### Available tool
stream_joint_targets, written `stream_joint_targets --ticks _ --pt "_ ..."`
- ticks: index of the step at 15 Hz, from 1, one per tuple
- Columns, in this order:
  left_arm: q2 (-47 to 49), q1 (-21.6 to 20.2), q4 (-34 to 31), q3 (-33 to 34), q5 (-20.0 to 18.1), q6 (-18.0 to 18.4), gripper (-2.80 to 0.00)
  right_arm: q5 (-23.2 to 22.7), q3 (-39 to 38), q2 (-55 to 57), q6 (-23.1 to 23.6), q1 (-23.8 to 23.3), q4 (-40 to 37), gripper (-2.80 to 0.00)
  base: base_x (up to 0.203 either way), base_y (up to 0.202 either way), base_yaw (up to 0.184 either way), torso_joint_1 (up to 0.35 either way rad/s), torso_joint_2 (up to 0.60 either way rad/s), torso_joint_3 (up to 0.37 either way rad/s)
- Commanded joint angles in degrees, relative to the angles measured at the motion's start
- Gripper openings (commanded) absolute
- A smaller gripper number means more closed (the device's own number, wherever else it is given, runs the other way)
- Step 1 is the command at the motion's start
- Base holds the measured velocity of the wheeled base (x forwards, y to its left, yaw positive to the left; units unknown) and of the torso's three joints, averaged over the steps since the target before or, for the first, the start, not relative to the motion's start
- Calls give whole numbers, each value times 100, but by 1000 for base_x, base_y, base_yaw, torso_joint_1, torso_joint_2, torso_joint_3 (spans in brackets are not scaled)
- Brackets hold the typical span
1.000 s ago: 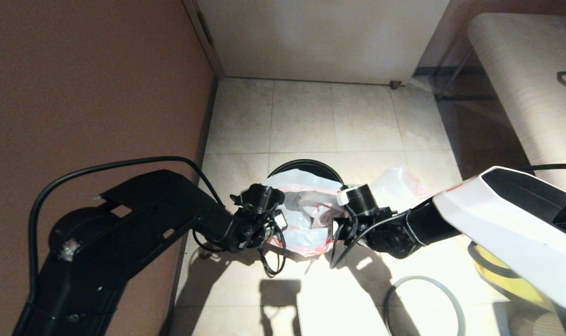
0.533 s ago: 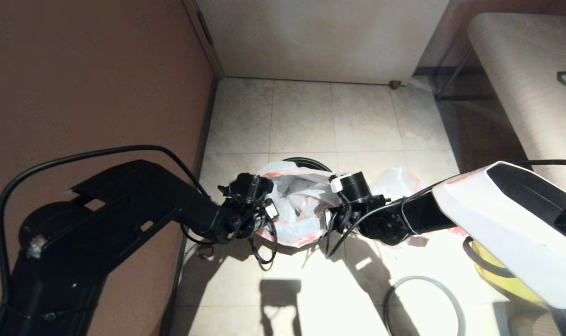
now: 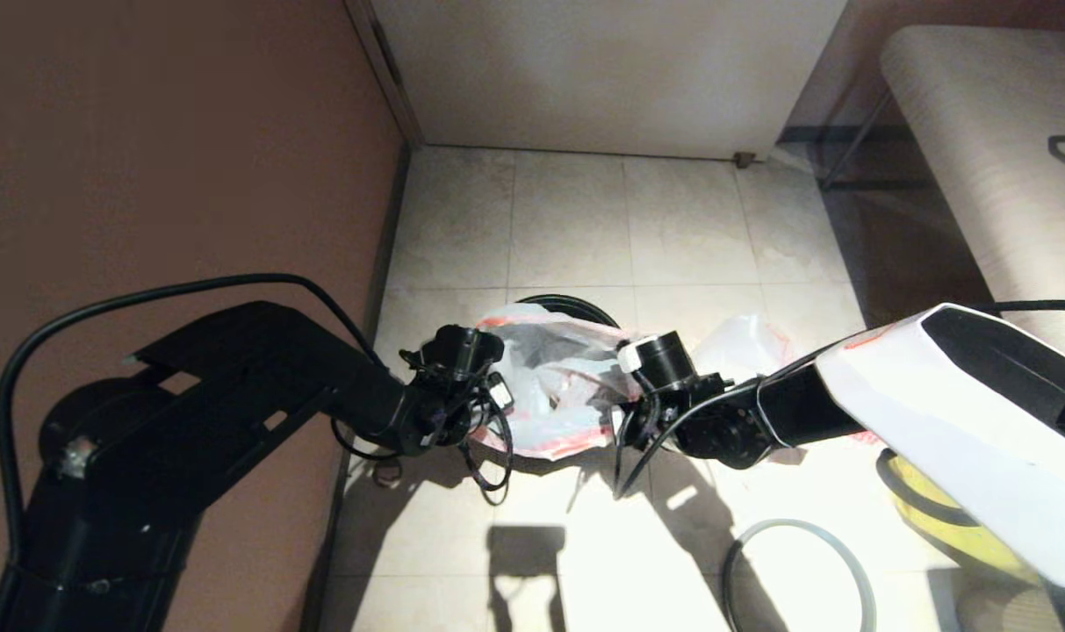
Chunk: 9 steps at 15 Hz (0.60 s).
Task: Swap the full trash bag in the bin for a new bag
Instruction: Put the new garbage bag on the trash can
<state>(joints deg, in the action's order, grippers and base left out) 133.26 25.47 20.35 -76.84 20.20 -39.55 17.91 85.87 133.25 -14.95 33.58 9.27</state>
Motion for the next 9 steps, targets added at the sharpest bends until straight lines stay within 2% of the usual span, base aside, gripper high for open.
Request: stream_joint_targets --ticks 1,5,9 --pt "121 1 4 -57 7 -16 -280 2 -224 -349 -11 -18 34 -280 0 0 0 0 0 0" --pt "221 -33 -14 -139 8 -9 -280 2 -447 -159 -7 -37 53 -280 0 0 0 0 0 0" --pt "262 -51 -14 -147 2 -9 -280 17 -38 812 7 -100 106 -280 0 0 0 0 0 0"
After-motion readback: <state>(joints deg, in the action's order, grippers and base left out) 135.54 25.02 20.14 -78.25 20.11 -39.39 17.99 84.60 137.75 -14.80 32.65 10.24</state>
